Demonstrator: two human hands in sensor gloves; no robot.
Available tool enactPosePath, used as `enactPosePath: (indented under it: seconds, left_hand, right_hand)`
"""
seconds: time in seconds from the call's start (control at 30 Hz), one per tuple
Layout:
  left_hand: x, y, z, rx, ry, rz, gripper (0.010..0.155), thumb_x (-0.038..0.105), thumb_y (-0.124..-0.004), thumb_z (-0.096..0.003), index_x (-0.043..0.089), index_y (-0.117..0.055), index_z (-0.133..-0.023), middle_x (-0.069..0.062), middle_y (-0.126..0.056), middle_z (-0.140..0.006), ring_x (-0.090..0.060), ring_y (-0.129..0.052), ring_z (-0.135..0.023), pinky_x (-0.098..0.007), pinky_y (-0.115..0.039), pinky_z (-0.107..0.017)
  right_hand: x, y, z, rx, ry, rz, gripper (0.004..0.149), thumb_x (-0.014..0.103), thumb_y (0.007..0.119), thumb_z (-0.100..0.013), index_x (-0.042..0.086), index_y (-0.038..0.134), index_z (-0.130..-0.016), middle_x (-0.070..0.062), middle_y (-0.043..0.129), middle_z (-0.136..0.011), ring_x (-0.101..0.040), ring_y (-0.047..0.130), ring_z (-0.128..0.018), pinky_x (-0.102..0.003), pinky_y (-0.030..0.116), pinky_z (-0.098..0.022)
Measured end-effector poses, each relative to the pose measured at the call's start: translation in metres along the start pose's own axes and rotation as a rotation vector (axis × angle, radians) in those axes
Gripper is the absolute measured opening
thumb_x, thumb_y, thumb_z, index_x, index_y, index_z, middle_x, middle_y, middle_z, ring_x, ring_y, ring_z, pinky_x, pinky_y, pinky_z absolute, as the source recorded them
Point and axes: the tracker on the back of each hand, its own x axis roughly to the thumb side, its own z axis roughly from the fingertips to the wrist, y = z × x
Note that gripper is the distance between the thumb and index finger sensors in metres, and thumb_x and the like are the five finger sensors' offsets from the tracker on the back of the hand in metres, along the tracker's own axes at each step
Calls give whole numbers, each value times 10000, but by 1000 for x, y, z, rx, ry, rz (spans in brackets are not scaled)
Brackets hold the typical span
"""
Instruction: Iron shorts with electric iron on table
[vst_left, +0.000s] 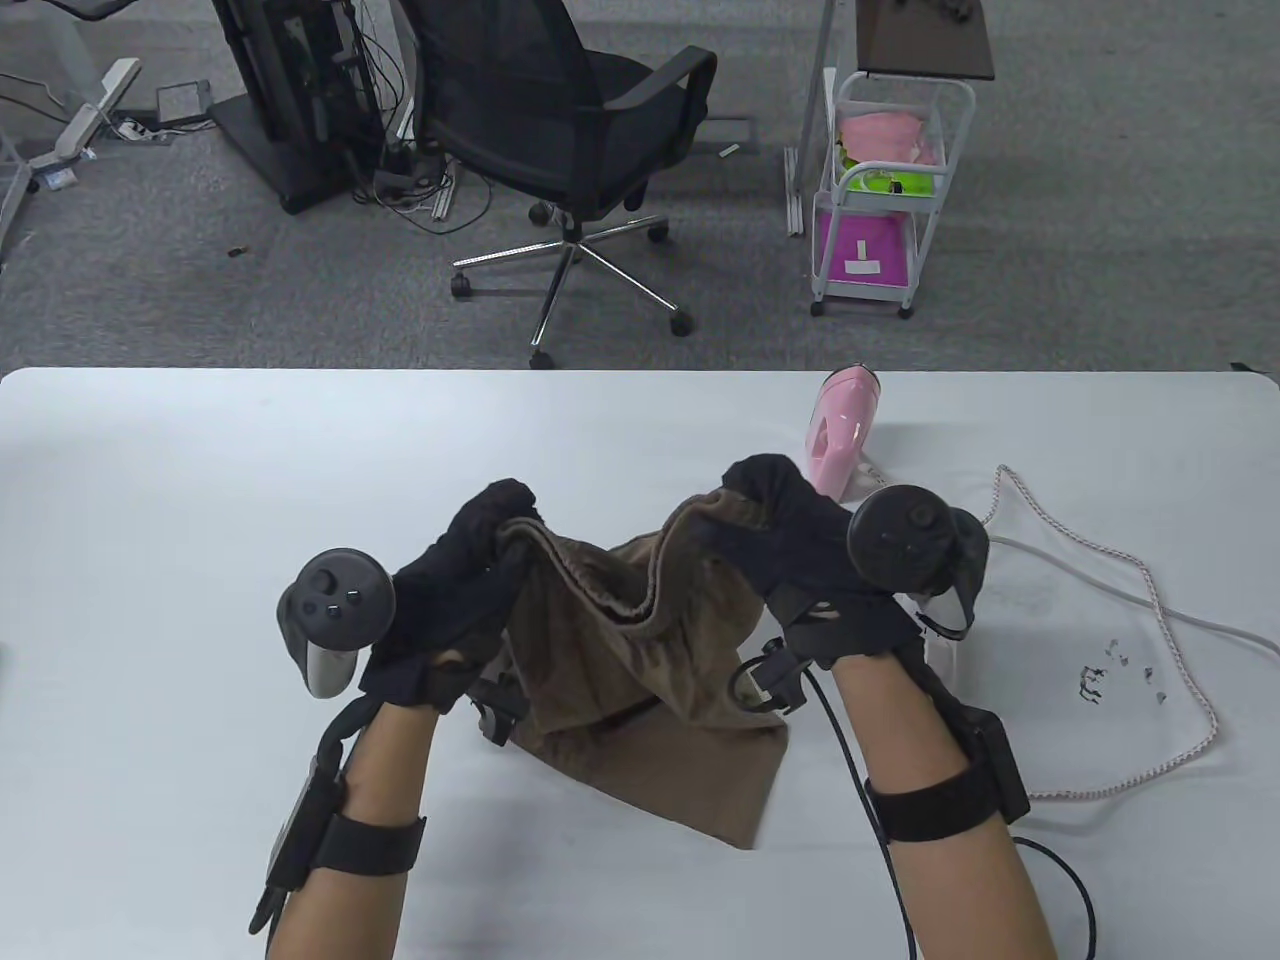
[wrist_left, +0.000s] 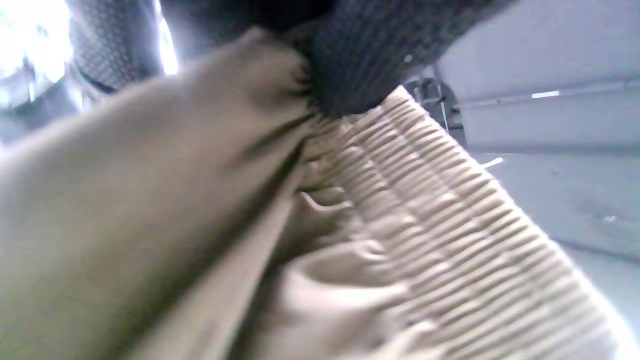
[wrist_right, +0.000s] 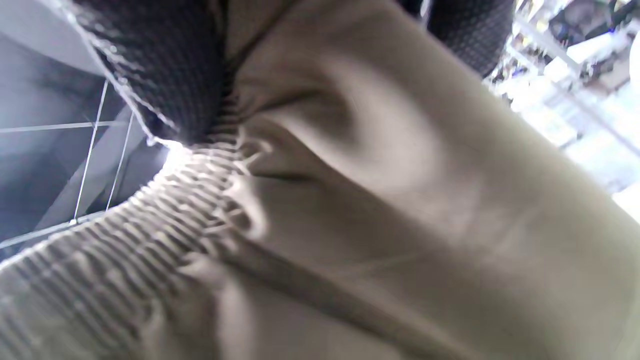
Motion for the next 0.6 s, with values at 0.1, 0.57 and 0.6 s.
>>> enactPosePath:
  seconds: [0.1,0.57,0.6]
  left_hand:
    - [12,23,-10,33,28,18,471,315,-797,-555,268,-684,-1010,18,-865,-969,-293,-980,-804,-640,-690,-675]
    - [73,71,-38,2,-64,30,479,402,-832,-544,255,-711,-983,17,-921,-856,-222,-1022,-635,-553,-777,-595]
    - [72,70,-42,-3,-56,22,478,389,-843,-538,258,-717,-980,18,-923,-864,-234,-1018,-663,-571,-761,-615]
  right_hand:
    - [8,-26,0,-61,-18,-1,491,497,878,-524,316,661,-926,29,839,-847,-208,1030,-664,-549,779,-599]
    - [34,-87,4,-59,-114,-32,513,531,849,-548,260,755,-973,77,944,-622,-101,1040,-388,-520,824,-543]
    - [31,-88,1,-44,-96,-26,510,519,856,-548,265,751,-978,72,945,-637,-112,1044,-415,-533,816,-550]
